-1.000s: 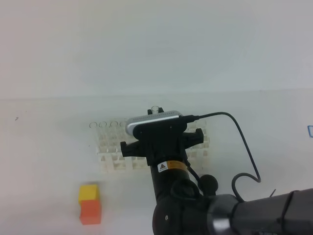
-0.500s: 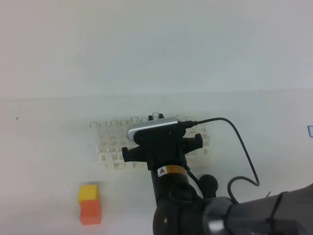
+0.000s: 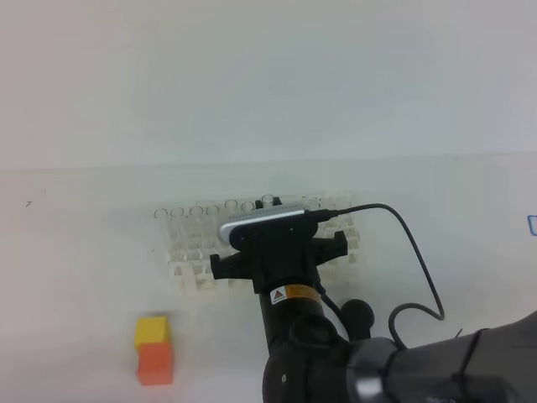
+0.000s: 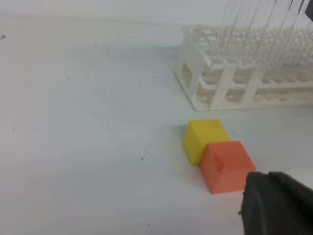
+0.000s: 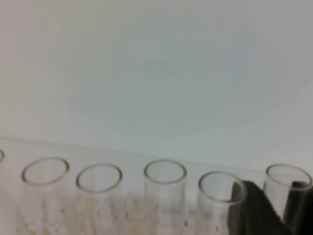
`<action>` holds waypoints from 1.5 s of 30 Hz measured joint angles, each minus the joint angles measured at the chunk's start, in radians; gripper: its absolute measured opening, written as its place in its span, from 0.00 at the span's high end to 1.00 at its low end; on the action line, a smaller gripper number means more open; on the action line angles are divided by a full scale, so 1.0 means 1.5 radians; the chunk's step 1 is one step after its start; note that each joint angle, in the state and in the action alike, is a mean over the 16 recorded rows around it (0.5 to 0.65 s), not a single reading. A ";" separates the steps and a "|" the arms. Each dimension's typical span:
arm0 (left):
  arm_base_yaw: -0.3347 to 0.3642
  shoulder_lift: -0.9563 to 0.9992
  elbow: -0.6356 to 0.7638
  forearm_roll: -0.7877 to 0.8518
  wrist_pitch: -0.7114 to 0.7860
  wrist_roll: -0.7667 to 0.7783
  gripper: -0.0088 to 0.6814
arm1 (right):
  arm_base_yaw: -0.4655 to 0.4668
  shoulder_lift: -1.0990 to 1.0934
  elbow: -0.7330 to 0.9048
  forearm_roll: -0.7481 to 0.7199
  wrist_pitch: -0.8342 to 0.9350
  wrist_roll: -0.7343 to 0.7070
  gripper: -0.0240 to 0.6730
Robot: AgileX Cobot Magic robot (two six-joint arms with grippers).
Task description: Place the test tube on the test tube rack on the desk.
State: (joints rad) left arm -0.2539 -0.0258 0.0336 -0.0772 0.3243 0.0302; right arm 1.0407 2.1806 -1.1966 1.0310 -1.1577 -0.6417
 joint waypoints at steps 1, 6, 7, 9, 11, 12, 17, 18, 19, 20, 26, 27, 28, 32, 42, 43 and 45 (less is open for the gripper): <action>0.000 0.000 0.000 0.000 0.000 0.000 0.99 | 0.000 0.000 0.000 0.000 0.001 -0.002 0.78; 0.000 0.000 0.000 0.000 0.000 0.000 0.99 | 0.000 -0.004 0.000 0.000 0.004 -0.015 0.76; 0.000 0.000 0.000 0.000 0.000 0.000 0.99 | 0.000 -0.005 -0.001 0.000 0.005 -0.018 0.75; 0.000 0.000 0.000 0.000 0.000 0.000 0.99 | 0.000 -0.006 -0.001 0.001 0.006 -0.025 0.73; 0.000 0.000 0.000 0.000 0.000 0.000 0.99 | 0.000 -0.008 -0.001 0.002 0.008 -0.031 0.71; 0.000 0.000 0.000 0.000 0.000 0.000 0.99 | 0.000 -0.009 -0.001 0.002 0.008 -0.034 0.70; 0.000 0.000 0.000 0.000 0.000 0.000 0.99 | 0.000 -0.014 0.000 0.004 0.011 -0.046 0.64; 0.000 0.000 0.000 0.000 0.000 0.000 0.99 | 0.000 -0.016 0.000 0.005 0.011 -0.048 0.63; 0.000 0.000 0.000 0.000 0.000 0.000 0.99 | 0.000 -0.018 0.000 0.005 0.011 -0.050 0.62; 0.000 0.000 0.000 0.000 0.000 0.000 0.99 | 0.000 -0.020 0.000 0.006 0.011 -0.052 0.61; 0.000 0.000 0.000 -0.001 0.000 0.000 0.99 | 0.000 -0.052 0.001 0.007 0.010 -0.074 0.59; 0.000 0.000 0.000 -0.001 0.000 0.000 0.99 | 0.000 -0.060 0.001 0.007 0.010 -0.079 0.59; 0.000 0.000 0.000 -0.001 0.000 0.000 0.99 | 0.000 -0.069 0.001 0.006 0.009 -0.086 0.59; 0.000 0.000 0.000 -0.002 0.000 0.000 0.99 | 0.001 -0.119 0.002 -0.001 0.008 -0.120 0.59; 0.000 0.000 0.000 -0.003 0.000 0.000 0.99 | 0.010 -0.307 0.003 -0.065 0.010 -0.235 0.75; 0.000 0.000 0.000 -0.003 0.000 0.000 0.99 | 0.010 -0.327 0.003 -0.074 0.013 -0.246 0.77; 0.000 0.000 0.000 -0.003 0.000 0.000 0.99 | 0.012 -0.366 0.006 -0.092 0.021 -0.265 0.82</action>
State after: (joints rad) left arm -0.2539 -0.0258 0.0336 -0.0816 0.3243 0.0302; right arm 1.0588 1.6318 -1.1883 0.8928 -1.1261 -1.0386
